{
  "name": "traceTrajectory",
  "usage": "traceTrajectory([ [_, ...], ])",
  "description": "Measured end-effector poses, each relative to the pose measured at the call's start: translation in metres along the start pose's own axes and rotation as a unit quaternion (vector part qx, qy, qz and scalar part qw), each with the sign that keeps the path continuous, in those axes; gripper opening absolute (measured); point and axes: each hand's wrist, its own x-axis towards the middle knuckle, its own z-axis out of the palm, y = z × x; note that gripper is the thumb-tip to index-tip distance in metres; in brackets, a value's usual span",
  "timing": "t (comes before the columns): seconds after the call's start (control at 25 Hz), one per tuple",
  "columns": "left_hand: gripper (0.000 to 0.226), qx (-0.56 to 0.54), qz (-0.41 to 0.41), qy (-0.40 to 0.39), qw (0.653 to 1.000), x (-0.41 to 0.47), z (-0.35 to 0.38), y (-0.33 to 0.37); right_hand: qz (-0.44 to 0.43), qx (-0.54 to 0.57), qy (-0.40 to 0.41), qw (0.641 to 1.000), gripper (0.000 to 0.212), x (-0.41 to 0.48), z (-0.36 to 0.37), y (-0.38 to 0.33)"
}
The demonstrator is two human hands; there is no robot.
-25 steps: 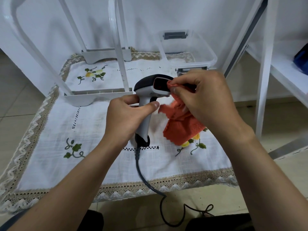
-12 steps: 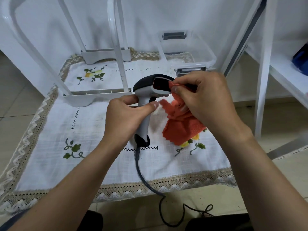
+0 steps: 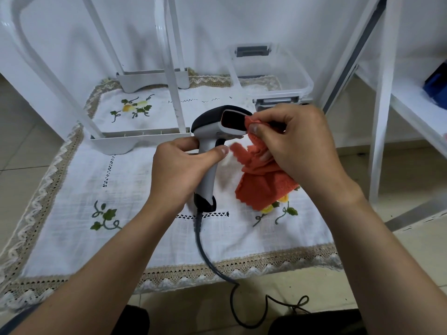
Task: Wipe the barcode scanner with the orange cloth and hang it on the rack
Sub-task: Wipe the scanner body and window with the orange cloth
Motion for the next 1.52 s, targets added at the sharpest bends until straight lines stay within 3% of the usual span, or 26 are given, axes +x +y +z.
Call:
traceTrajectory([
  [0.12,0.016,-0.003,-0.003,0.003,1.000,0.000,0.000,0.000,-0.021,-0.018,-0.018,0.999,0.010,-0.002,0.001,-0.002],
  [0.28,0.016,-0.010,-0.014,0.009,1.000,0.002,-0.001,-0.001,-0.014,0.013,0.047,0.999,0.012,-0.002,-0.005,-0.004],
  [0.6,0.021,0.001,0.000,-0.004,1.000,-0.004,0.003,0.003,-0.113,-0.025,0.059,0.991,0.013,-0.005,0.012,-0.015],
  [0.84,0.022,-0.004,0.001,-0.012,1.000,-0.005,0.003,0.004,-0.106,-0.022,0.060,0.992,0.014,-0.005,0.017,-0.014],
  [1.04,0.015,-0.001,-0.006,-0.011,1.000,-0.005,0.003,0.003,-0.130,-0.041,0.009,0.991,0.014,-0.005,0.015,-0.015],
  [1.2,0.017,-0.001,0.002,-0.013,1.000,-0.004,0.003,0.005,-0.122,-0.039,0.060,0.990,0.014,-0.002,0.015,-0.012],
  [1.52,0.017,0.005,0.003,-0.005,1.000,-0.003,0.001,0.002,-0.100,-0.035,0.005,0.994,0.013,-0.001,0.010,-0.009],
])
